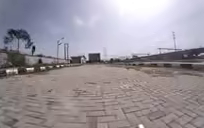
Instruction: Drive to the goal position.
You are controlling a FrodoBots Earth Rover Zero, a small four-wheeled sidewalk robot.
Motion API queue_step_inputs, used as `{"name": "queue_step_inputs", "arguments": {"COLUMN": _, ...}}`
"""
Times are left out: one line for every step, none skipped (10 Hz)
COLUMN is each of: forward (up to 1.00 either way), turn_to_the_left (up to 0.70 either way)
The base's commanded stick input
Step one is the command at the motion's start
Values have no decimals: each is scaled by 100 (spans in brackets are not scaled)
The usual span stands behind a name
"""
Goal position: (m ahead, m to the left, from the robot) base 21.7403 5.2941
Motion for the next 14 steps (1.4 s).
{"name": "queue_step_inputs", "arguments": {"forward": 100, "turn_to_the_left": 0}}
{"name": "queue_step_inputs", "arguments": {"forward": 100, "turn_to_the_left": 0}}
{"name": "queue_step_inputs", "arguments": {"forward": 100, "turn_to_the_left": 0}}
{"name": "queue_step_inputs", "arguments": {"forward": 100, "turn_to_the_left": 0}}
{"name": "queue_step_inputs", "arguments": {"forward": 100, "turn_to_the_left": 0}}
{"name": "queue_step_inputs", "arguments": {"forward": 100, "turn_to_the_left": 0}}
{"name": "queue_step_inputs", "arguments": {"forward": 100, "turn_to_the_left": 0}}
{"name": "queue_step_inputs", "arguments": {"forward": 100, "turn_to_the_left": 0}}
{"name": "queue_step_inputs", "arguments": {"forward": 100, "turn_to_the_left": 0}}
{"name": "queue_step_inputs", "arguments": {"forward": 100, "turn_to_the_left": 0}}
{"name": "queue_step_inputs", "arguments": {"forward": 100, "turn_to_the_left": 0}}
{"name": "queue_step_inputs", "arguments": {"forward": 100, "turn_to_the_left": 0}}
{"name": "queue_step_inputs", "arguments": {"forward": 100, "turn_to_the_left": 0}}
{"name": "queue_step_inputs", "arguments": {"forward": 100, "turn_to_the_left": 0}}
